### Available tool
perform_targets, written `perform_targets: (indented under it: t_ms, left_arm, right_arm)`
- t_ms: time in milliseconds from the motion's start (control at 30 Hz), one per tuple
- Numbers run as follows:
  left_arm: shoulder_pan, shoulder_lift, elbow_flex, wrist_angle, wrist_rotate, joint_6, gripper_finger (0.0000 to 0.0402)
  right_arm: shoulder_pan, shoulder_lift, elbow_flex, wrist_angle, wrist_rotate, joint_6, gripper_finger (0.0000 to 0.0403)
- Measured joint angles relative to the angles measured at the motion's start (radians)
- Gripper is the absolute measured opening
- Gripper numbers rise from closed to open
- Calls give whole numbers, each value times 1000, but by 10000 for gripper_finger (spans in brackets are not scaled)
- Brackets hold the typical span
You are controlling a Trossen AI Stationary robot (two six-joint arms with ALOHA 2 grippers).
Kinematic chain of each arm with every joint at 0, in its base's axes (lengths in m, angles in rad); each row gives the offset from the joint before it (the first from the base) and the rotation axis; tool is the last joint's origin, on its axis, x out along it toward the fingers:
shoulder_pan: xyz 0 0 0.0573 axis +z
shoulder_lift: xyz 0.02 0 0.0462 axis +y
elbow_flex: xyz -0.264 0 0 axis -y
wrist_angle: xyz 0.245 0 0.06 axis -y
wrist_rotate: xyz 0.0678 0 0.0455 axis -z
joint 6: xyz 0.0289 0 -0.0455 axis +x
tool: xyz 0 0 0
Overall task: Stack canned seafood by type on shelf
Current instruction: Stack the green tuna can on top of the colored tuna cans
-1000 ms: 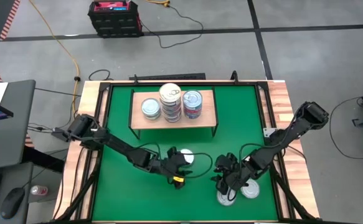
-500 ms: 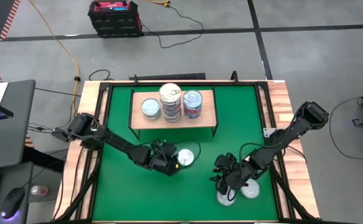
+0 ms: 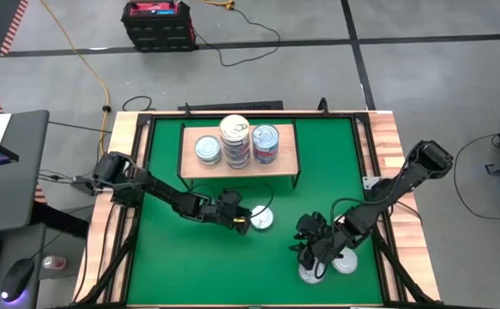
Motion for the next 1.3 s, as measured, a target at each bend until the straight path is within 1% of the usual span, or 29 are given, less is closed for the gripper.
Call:
perform_targets:
  t_ms: [133,200,500,733,800,933,1067,1133,1233,1300]
  left_arm:
    - [-1,0,0,-18,19,3,13]
    - [-1,1,0,-35,20,0,5]
    - [-5,3,-2,-91,24,-10,1]
    - [-7,5,-6,-120,78,11,0]
    - [-12,5,-5,-120,73,15,0]
    - [-23,-18,-5,-141,70,31,0]
    - [-40,-81,-7,-247,68,22,0]
    - [-54,-120,-8,-287,49,27,0]
    - [-71,-175,-6,-300,-12,33,2]
    - [-76,-194,-6,-294,-48,29,14]
  right_arm:
    - [0,0,0,0,1,0,218]
    - [0,0,0,0,3,-5,218]
    - [-9,0,0,-1,5,-15,218]
    - [-16,0,0,-1,5,-22,218]
    - [-24,0,0,-1,7,-36,218]
    - [-47,0,0,-1,6,-43,218]
    - [-68,0,0,1,6,-66,218]
    - [-75,0,0,1,5,-89,218]
    - [-90,0,0,0,1,-119,221]
    - [-102,0,0,2,-1,-129,224]
